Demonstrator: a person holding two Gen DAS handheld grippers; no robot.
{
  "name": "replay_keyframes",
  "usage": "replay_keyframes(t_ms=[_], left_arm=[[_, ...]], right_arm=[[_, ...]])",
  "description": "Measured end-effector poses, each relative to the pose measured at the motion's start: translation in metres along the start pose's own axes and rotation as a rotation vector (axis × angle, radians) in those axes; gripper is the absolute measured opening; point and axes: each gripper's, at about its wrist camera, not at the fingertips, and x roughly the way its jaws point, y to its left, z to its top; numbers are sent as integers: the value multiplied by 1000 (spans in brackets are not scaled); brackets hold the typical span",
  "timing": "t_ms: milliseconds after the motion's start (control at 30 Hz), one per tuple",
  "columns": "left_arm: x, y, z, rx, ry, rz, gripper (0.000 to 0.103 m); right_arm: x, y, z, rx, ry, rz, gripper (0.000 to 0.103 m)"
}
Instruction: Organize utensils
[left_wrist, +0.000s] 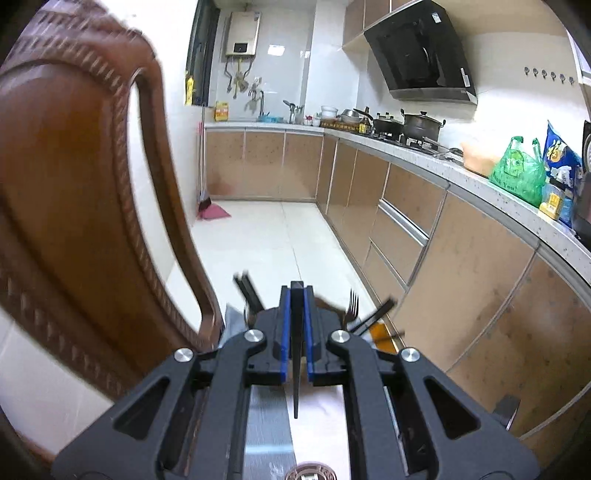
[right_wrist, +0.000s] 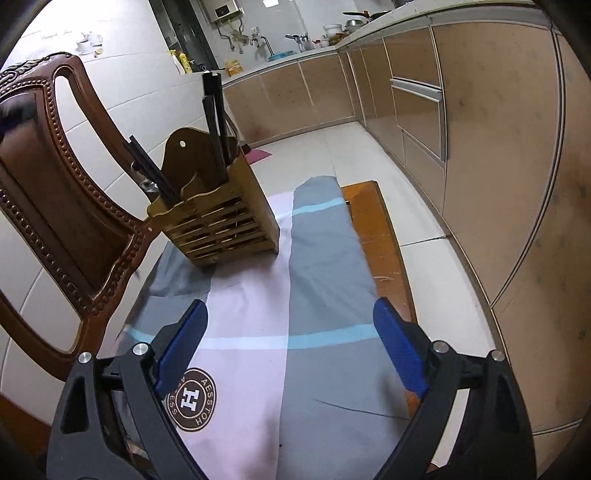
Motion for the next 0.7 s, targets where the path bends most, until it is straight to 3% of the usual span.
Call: replay_keyframes(t_ms=[167,333,467,600,633,667,700], left_arm=[[23,-11,42,-1,-29,19,6],[66,-1,59,-36,-5,16,6],[106,11,46,-76,52,8,6],[139,16,11,-82,143,-17,7],[145,17,-3,-74,165,-10,13],[146,18,-18,-60,184,-5,31],[145,19,-34,-41,196,-5,41]], right_arm=[[1,-10,2,36,14,7,89],[1,-13,3,40,21,8,89],[2,-15,5,44,15,6,89],[7,-12,7,40,26,6,89],[8,-10,7,36,28,6,89],[10,-7,7,28,30,8,89],[10,-5,7,21,31,10,89]])
